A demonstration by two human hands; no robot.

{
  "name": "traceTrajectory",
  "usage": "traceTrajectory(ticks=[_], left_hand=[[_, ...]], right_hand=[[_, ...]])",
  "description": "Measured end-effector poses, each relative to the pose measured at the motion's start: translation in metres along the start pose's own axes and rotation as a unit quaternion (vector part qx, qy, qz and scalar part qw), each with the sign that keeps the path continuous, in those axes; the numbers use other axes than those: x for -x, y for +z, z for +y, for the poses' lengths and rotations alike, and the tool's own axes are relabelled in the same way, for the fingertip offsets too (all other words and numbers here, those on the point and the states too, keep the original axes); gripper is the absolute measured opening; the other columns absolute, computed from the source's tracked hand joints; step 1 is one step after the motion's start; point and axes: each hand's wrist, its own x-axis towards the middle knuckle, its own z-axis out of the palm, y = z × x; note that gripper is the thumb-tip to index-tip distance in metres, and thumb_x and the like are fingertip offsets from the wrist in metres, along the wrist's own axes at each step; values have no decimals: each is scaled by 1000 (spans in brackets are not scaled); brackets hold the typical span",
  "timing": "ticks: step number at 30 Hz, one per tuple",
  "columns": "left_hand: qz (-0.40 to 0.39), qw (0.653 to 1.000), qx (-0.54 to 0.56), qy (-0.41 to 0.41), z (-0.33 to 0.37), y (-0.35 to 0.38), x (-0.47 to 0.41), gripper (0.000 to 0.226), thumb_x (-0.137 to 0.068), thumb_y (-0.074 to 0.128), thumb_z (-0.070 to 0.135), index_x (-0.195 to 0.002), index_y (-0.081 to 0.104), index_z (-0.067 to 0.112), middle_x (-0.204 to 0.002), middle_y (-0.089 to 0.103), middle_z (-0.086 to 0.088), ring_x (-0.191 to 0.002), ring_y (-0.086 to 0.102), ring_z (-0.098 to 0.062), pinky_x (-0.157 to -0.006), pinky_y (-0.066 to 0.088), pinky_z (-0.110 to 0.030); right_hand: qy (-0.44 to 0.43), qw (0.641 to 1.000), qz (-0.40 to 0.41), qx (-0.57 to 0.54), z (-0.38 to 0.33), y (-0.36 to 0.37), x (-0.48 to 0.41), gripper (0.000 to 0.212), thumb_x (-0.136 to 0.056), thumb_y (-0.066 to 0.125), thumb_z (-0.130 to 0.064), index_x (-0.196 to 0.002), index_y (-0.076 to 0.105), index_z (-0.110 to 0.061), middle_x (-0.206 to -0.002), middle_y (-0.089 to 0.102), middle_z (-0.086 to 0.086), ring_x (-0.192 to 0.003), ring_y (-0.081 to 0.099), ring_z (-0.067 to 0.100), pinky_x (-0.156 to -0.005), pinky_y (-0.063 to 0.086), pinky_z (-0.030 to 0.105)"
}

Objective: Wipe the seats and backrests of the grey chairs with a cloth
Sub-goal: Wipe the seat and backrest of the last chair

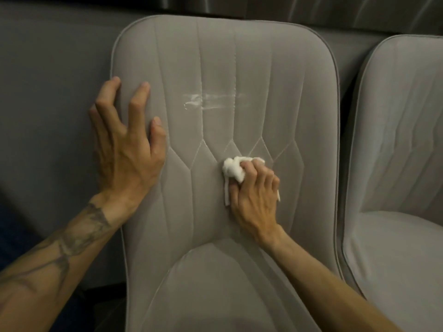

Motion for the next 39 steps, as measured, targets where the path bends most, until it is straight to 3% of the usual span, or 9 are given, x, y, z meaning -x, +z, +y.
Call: traceTrajectory(ticks=[2, 4, 8, 15, 21, 26, 28, 33, 39], left_hand=[[1, 1000, 1, -3, 0, 0, 0, 48, -105, 51, 24, -152, 46, 16, -156, 38, -28, -136, 43, -46, -113, 35, -50], [2, 1000, 6, -6, 1, 0, 1, 48, -105, 50, 24, -152, 46, 16, -157, 38, -28, -137, 43, -46, -113, 35, -49], [-3, 1000, 7, -10, 1, -1, 0, 48, -105, 49, 24, -152, 47, 16, -157, 37, -28, -138, 42, -47, -114, 33, -47], [-5, 1000, 12, -5, 2, -3, -1, 47, -105, 51, 21, -151, 49, 12, -154, 38, -31, -137, 43, -48, -113, 30, -38], [-14, 1000, 6, -8, 5, -6, -1, 47, -106, 49, 23, -152, 49, 12, -156, 37, -30, -137, 43, -45, -107, 38, -41], [-18, 1000, 10, -10, 4, -5, -1, 48, -106, 49, 24, -152, 49, 12, -157, 36, -30, -138, 43, -46, -110, 37, -45], [-19, 1000, 16, -6, 4, -5, -1, 47, -106, 49, 23, -152, 49, 12, -156, 36, -30, -137, 43, -46, -109, 38, -44], [-20, 999, 25, -7, 2, -4, -2, 47, -106, 50, 23, -151, 48, 12, -156, 36, -30, -135, 43, -44, -109, 40, -45], [-22, 999, 26, -3, 1, -3, -1, 48, -106, 49, 23, -152, 49, 11, -157, 36, -31, -136, 44, -47, -112, 39, -51]], right_hand=[[-40, 999, -20, 12, 10, -10, -15, 37, -97, 52, -35, -128, 48, -15, -128, 54, 11, -111, 51, 31, -96, 36, 41], [-26, 999, 33, 29, 19, -20, -70, 39, -98, 49, -38, -128, 52, -12, -125, 54, 14, -109, 50, 32, -96, 35, 42], [141, 971, 189, 49, 12, -29, -177, 42, -100, 43, -47, -123, 54, -14, -119, 55, 9, -103, 53, 27, -89, 40, 43], [-51, 997, 46, 27, 3, -29, -120, 35, -100, 48, -37, -124, 54, -13, -123, 53, 10, -105, 48, 26, -90, 35, 39], [82, 982, 166, 36, -16, -20, -192, 39, -98, 46, -42, -123, 56, -14, -119, 56, 9, -103, 52, 27, -86, 40, 42], [-71, 997, 27, -24, -45, -12, -99, 36, -98, 49, -38, -122, 57, -12, -123, 55, 11, -102, 50, 28, -88, 36, 41], [-92, 994, 54, 2, -37, -16, -128, 36, -100, 45, -40, -121, 58, -13, -120, 56, 11, -101, 51, 28, -88, 34, 40], [80, 981, 175, 11, -42, -16, -207, 37, -97, 48, -40, -120, 58, -13, -117, 57, 9, -101, 53, 26, -84, 39, 39], [-144, 989, 6, -9, -45, -12, -103, 34, -99, 52, -38, -120, 60, -13, -121, 57, 10, -99, 51, 28, -87, 34, 40]])
